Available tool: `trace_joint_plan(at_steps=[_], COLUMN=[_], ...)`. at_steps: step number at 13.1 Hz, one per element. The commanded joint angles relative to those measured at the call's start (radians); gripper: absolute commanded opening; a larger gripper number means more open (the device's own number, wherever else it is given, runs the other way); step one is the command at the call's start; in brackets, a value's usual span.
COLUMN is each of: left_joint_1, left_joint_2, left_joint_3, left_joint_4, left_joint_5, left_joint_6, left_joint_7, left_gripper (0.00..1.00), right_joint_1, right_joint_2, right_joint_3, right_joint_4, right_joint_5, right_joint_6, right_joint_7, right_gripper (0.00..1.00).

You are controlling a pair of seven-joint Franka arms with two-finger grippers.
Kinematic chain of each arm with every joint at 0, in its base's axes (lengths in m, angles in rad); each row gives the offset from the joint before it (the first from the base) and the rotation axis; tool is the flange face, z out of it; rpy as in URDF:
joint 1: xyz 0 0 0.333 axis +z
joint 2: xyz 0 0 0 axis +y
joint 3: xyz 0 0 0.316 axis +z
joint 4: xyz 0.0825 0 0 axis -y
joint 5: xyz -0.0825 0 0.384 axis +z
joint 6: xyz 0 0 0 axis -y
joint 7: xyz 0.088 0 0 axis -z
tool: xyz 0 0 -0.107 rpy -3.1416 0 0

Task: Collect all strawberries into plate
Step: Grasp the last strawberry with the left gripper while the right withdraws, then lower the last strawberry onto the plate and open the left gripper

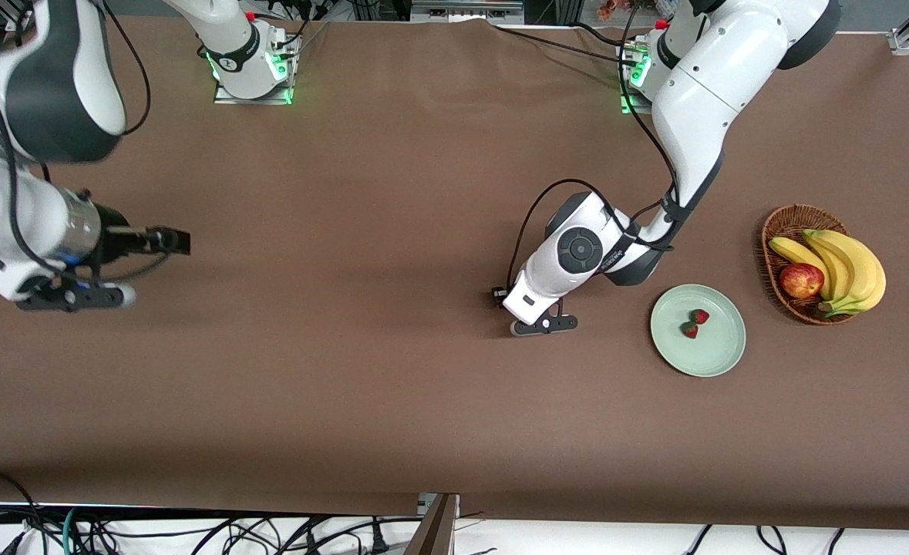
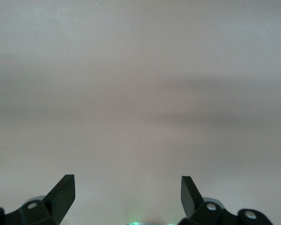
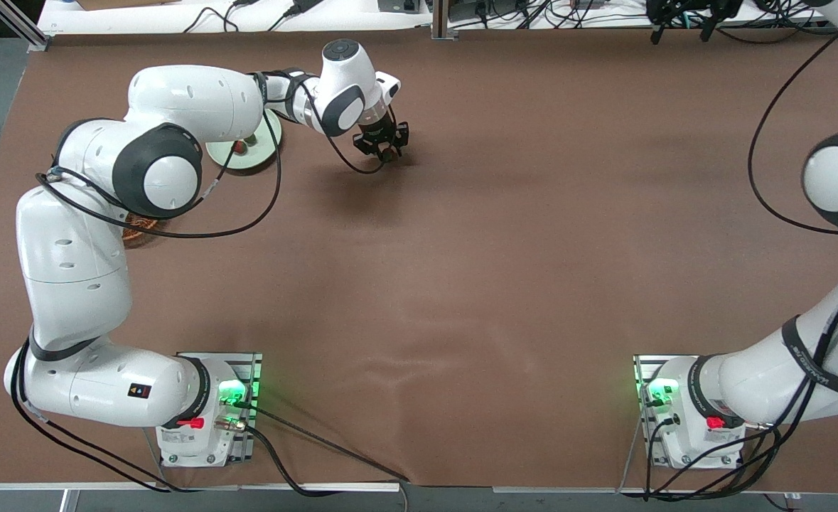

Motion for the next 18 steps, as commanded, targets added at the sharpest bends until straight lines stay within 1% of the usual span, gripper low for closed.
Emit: trace_joint_plan(at_steps=[1,2,3,5,7,8,9,10,11,14,15,17,18], left_joint_1=[-0.01,-0.002,0.006,0.03,0.073,0.088,0.11,0.145,0.192,0.288,0.295,0.328,0.34], left_joint_2=[-0.016,-0.034,-0.063,-0.134,-0.173,-0.177,-0.177,-0.177,-0.179,-0.171,-0.165,-0.142,-0.119], left_joint_3=[0.012,0.012,0.014,0.015,0.021,0.022,0.023,0.022,0.02,0.02,0.023,0.023,0.023], left_joint_4=[-0.012,-0.012,0.0,0.049,0.112,0.147,0.181,0.195,0.193,0.192,0.193,0.176,0.176], left_joint_5=[0.004,0.004,0.004,0.006,0.027,0.059,0.087,0.098,0.098,0.099,0.101,0.105,0.105], left_joint_6=[0.001,-0.02,-0.093,-0.296,-0.503,-0.592,-0.664,-0.707,-0.715,-0.703,-0.694,-0.633,-0.607], left_joint_7=[-0.012,-0.01,-0.007,-0.002,0.004,0.048,0.139,0.24,0.348,0.676,0.736,0.833,0.909], left_gripper=[0.06,0.03,0.03,0.03,0.07,0.1,0.1,0.1,0.12,0.12,0.12,0.12,0.19], right_joint_1=[-0.056,-0.064,-0.069,-0.081,-0.084,-0.095,-0.104,-0.107,-0.108,-0.107,-0.107,-0.105,-0.104], right_joint_2=[-0.172,-0.206,-0.229,-0.284,-0.313,-0.324,-0.327,-0.326,-0.324,-0.308,-0.304,-0.301,-0.3], right_joint_3=[0.061,0.069,0.071,0.071,0.075,0.074,0.075,0.074,0.074,0.068,0.064,0.066,0.066], right_joint_4=[-0.151,-0.184,-0.195,-0.191,-0.191,-0.2,-0.199,-0.199,-0.199,-0.188,-0.188,-0.185,-0.183], right_joint_5=[-0.021,-0.023,-0.021,-0.021,-0.026,-0.027,-0.032,-0.034,-0.032,-0.026,-0.027,-0.032,-0.034], right_joint_6=[-0.001,-0.001,-0.011,-0.022,-0.028,-0.025,-0.034,-0.048,-0.053,-0.053,-0.053,-0.051,-0.048], right_joint_7=[-0.005,-0.013,-0.017,-0.016,-0.011,-0.016,-0.051,-0.074,-0.073,-0.076,-0.07,-0.074,-0.074], right_gripper=[1.0,1.0,1.0,1.0,1.0,1.0,1.0,1.0,1.0,1.0,1.0,1.0,1.0])
